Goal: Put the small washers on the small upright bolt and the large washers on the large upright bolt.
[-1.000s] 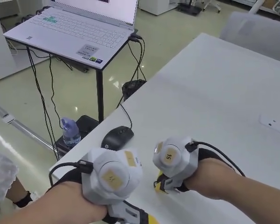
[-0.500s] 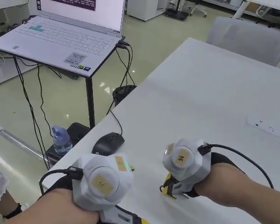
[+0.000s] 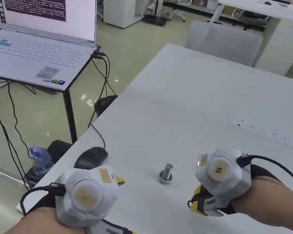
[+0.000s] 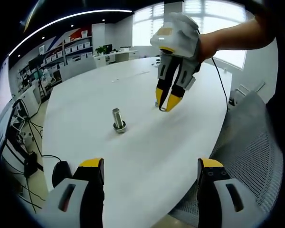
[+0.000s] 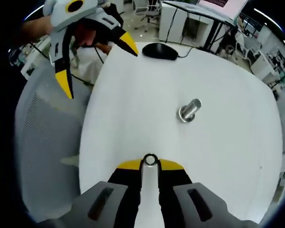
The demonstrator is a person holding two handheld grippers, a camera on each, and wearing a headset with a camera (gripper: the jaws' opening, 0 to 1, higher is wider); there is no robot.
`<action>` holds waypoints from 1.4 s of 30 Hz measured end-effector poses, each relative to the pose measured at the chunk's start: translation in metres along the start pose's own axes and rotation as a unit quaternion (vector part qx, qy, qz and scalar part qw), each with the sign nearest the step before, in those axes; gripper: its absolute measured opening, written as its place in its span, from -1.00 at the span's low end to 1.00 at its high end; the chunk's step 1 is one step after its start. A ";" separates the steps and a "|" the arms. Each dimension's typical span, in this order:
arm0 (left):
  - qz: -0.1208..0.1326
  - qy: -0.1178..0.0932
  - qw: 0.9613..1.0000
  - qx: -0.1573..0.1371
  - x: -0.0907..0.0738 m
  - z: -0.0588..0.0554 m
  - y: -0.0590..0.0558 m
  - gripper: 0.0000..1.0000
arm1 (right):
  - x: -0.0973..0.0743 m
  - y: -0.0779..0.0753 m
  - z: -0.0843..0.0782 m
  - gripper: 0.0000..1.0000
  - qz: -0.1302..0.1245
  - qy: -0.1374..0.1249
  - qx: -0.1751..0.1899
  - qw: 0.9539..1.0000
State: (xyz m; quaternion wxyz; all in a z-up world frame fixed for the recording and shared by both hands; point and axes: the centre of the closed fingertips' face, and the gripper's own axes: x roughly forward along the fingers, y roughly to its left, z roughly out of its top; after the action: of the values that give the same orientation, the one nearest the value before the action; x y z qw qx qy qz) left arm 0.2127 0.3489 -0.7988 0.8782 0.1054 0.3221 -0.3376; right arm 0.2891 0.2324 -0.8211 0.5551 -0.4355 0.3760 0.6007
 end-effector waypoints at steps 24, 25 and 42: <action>-0.009 0.006 1.000 0.006 0.004 0.002 0.000 0.59 | -0.039 -0.036 -0.077 -0.74 -0.048 0.012 0.109 0.993; -0.008 0.006 1.000 0.006 0.004 0.002 0.001 0.59 | -0.038 -0.040 -0.075 -0.74 -0.049 0.012 0.112 0.992; -0.011 0.009 1.000 0.011 0.011 0.007 0.008 0.59 | -0.030 -0.077 -0.062 -0.74 -0.052 0.017 0.108 0.993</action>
State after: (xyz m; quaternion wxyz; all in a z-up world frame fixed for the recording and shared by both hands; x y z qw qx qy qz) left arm 0.2273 0.3465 -0.8004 0.8703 0.1151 0.3274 -0.3495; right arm 0.3721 0.1724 -0.8117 0.6228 -0.4027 0.4247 0.5192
